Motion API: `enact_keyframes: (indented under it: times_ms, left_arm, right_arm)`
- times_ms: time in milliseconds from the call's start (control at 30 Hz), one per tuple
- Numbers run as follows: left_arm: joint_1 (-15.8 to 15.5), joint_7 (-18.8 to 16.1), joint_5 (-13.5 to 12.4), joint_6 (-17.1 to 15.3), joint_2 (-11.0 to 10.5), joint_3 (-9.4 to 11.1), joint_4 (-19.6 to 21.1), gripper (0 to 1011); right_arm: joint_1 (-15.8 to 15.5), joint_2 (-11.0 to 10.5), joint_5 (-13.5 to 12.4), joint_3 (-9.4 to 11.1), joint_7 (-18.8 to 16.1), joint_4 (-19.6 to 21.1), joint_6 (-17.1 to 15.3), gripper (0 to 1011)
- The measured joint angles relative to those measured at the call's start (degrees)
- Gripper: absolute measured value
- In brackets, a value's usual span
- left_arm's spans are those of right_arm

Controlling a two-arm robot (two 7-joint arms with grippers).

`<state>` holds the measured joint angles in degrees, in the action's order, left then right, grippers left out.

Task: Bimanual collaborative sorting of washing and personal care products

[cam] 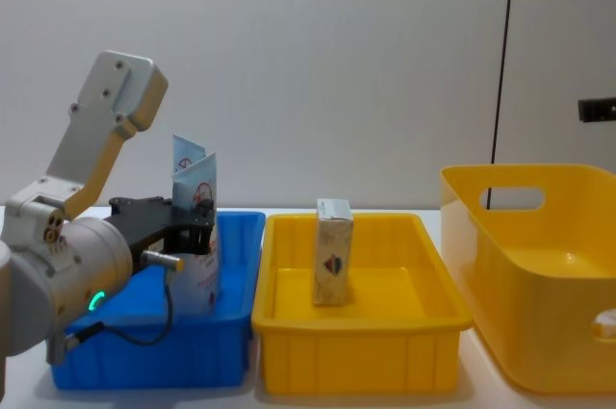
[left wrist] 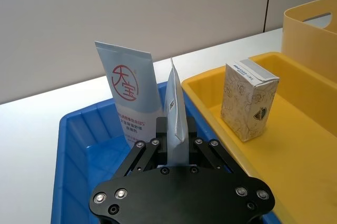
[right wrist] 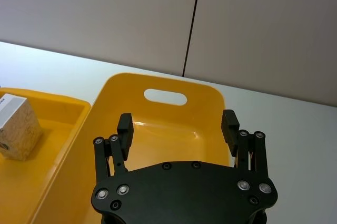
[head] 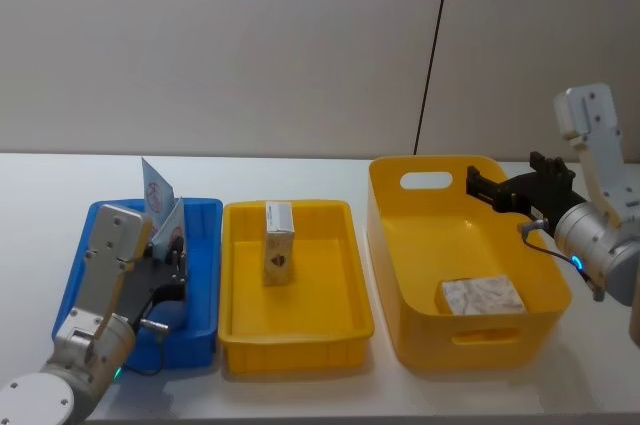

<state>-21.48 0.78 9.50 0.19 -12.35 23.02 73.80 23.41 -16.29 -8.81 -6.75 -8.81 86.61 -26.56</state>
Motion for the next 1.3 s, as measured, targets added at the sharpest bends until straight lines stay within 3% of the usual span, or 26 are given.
enact_keyframes:
  times_ms: [633, 1067, 1300]
  left_arm:
    - [0.3, -0.7, -0.2, -0.8, 0.1, -0.6, 0.6, 165]
    - [1.3, -3.9, -0.6, -4.6, -0.1, -3.1, 4.7, 165]
    - [1.6, -5.1, 0.3, -5.2, 0.0, -5.7, 8.3, 165]
  right_arm:
    - [0.0, 0.0, 0.0, 0.0, 0.0, 0.0, 0.0, 1003]
    - [0.0, 0.0, 0.0, 0.0, 0.0, 0.0, 0.0, 1003]
    - [0.0, 0.0, 0.0, 0.0, 0.0, 0.0, 0.0, 1003]
